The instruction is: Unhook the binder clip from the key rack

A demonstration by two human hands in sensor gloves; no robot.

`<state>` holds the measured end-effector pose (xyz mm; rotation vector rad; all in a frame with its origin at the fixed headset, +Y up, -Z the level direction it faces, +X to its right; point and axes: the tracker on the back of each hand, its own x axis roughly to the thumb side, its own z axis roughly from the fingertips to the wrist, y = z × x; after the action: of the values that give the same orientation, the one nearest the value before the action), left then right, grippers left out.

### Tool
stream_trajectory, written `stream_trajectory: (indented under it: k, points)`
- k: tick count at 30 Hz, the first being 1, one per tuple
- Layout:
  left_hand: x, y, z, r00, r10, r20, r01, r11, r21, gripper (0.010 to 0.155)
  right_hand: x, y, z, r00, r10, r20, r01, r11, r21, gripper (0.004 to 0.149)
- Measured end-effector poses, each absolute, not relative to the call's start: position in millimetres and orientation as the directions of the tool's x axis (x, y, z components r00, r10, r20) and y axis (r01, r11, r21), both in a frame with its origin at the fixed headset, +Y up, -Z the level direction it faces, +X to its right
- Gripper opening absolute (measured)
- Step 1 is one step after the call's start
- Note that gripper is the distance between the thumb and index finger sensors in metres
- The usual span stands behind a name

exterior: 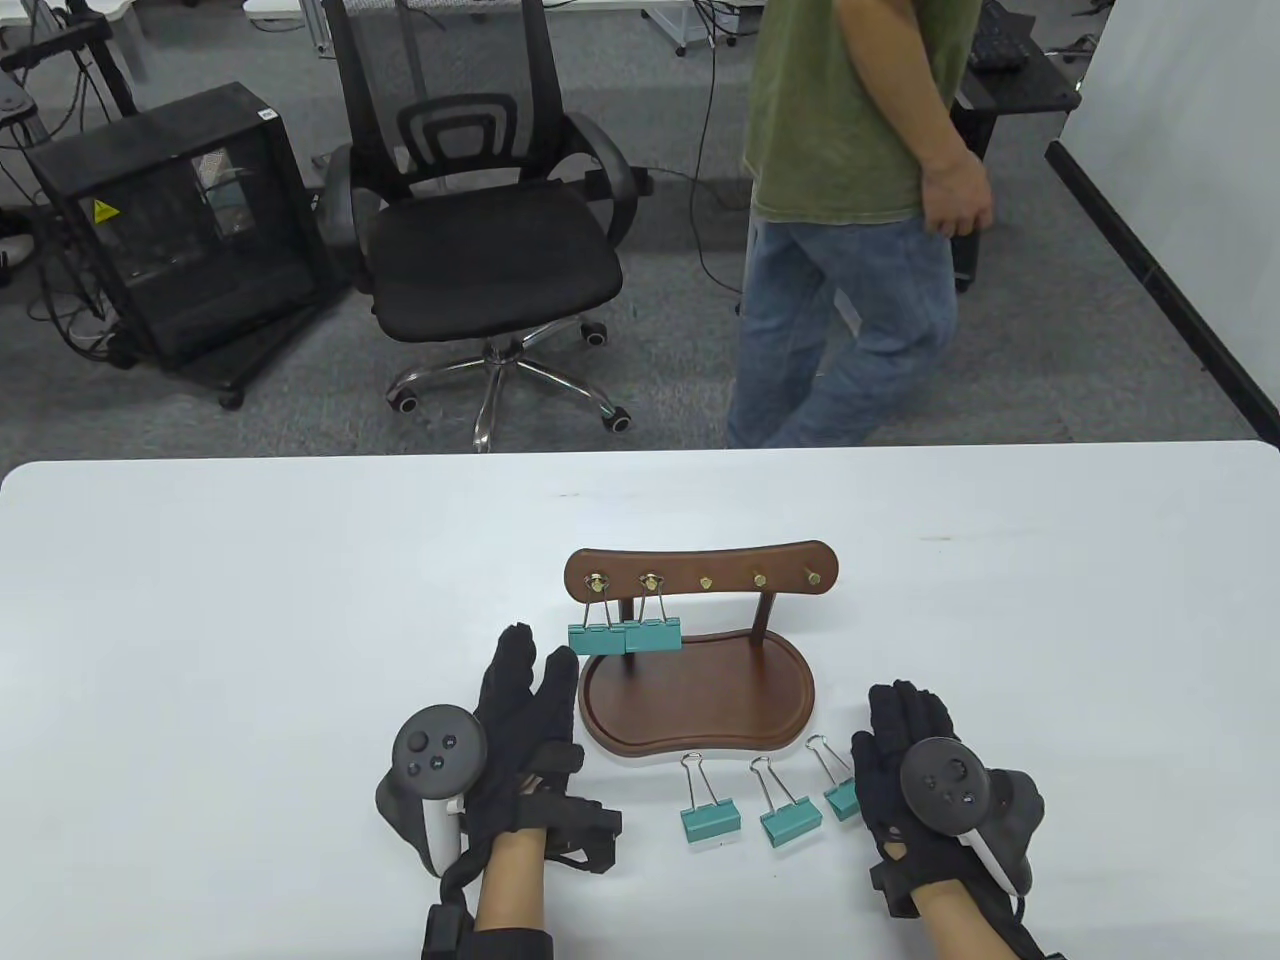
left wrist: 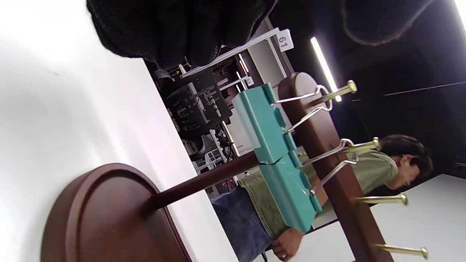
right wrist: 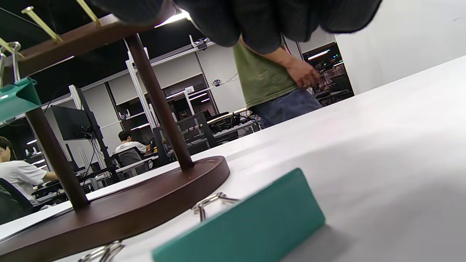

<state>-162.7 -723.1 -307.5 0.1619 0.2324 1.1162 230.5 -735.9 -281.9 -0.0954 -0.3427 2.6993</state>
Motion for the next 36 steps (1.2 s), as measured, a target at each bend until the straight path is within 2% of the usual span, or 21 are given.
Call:
stream_trajectory:
  k: [2, 8, 16, 28, 36]
  points:
    - [-162, -727, -315, 0.406, 0.907, -0.110, -0.878, 0.421, 0.229, 0.082, 233, -736, -282, -0.908, 0.418, -0.022, -0.400, -0.881, -0.252, 0.059]
    - [-161, -739, -333, 0.342, 0.928, -0.149, -0.935, 0.352, 0.046, 0.084, 238, -737, -284, -0.893, 0.448, -0.037, -0.425, -0.869, -0.254, 0.059]
    - [-158, -753, -342, 0.219, 0.960, -0.173, -0.976, 0.213, -0.056, 0.080, 239, -737, -284, -0.888, 0.458, -0.038, -0.434, -0.863, -0.259, 0.059]
    - [-149, -754, -348, 0.136, 0.976, -0.170, -0.989, 0.125, -0.074, 0.066, 240, -737, -284, -0.883, 0.468, -0.041, -0.444, -0.859, -0.255, 0.059]
    - [-153, -751, -345, 0.095, 0.988, -0.124, -0.995, 0.095, -0.009, 0.061, 240, -737, -284, -0.878, 0.477, -0.042, -0.453, -0.855, -0.252, 0.059]
